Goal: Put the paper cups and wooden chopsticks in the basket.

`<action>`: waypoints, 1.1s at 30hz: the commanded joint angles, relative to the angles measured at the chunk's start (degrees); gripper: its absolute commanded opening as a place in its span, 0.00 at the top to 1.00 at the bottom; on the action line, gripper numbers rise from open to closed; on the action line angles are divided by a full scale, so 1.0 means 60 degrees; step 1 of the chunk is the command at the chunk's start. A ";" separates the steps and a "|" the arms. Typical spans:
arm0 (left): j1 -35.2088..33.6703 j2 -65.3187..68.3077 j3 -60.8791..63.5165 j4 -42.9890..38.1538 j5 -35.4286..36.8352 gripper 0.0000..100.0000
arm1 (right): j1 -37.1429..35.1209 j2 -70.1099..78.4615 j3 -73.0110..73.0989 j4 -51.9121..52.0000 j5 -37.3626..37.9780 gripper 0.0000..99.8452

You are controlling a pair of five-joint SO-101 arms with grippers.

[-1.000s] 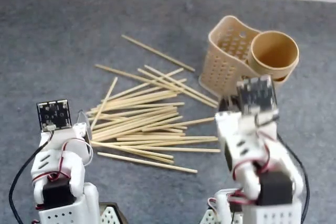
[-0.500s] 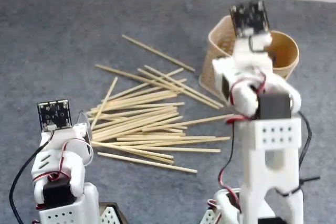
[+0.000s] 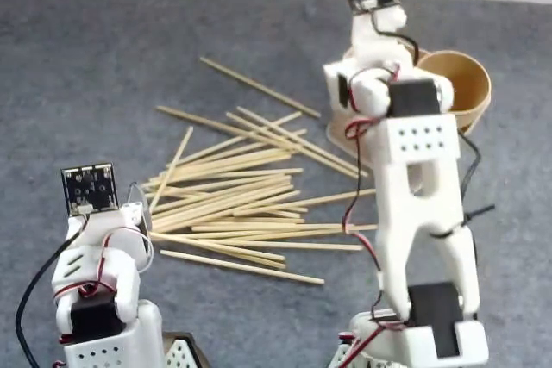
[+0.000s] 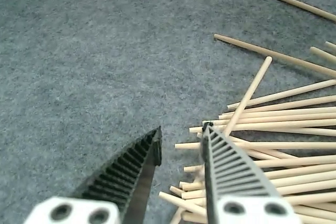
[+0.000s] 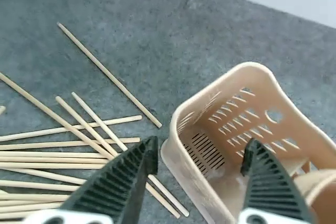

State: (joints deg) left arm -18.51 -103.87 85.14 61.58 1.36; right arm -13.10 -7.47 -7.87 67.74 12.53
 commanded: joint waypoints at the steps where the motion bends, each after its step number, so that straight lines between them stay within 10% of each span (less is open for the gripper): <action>1: -0.0095 -0.0095 -0.0022 -0.0205 0.0103 0.86 | -0.0037 0.0359 -0.0872 0.0037 0.0073 0.74; 16: -0.0095 -0.0095 -0.0022 -0.0205 0.0103 0.86 | -0.0037 0.1927 -0.1399 0.0037 0.0161 0.87; 33: -0.0081 -0.0095 -0.0007 -0.0205 0.0103 0.86 | -0.0037 0.1927 -0.2777 0.2850 0.2960 0.99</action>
State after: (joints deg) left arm -18.51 -103.87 85.32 61.58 1.36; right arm -13.19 5.10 -20.79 82.95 28.53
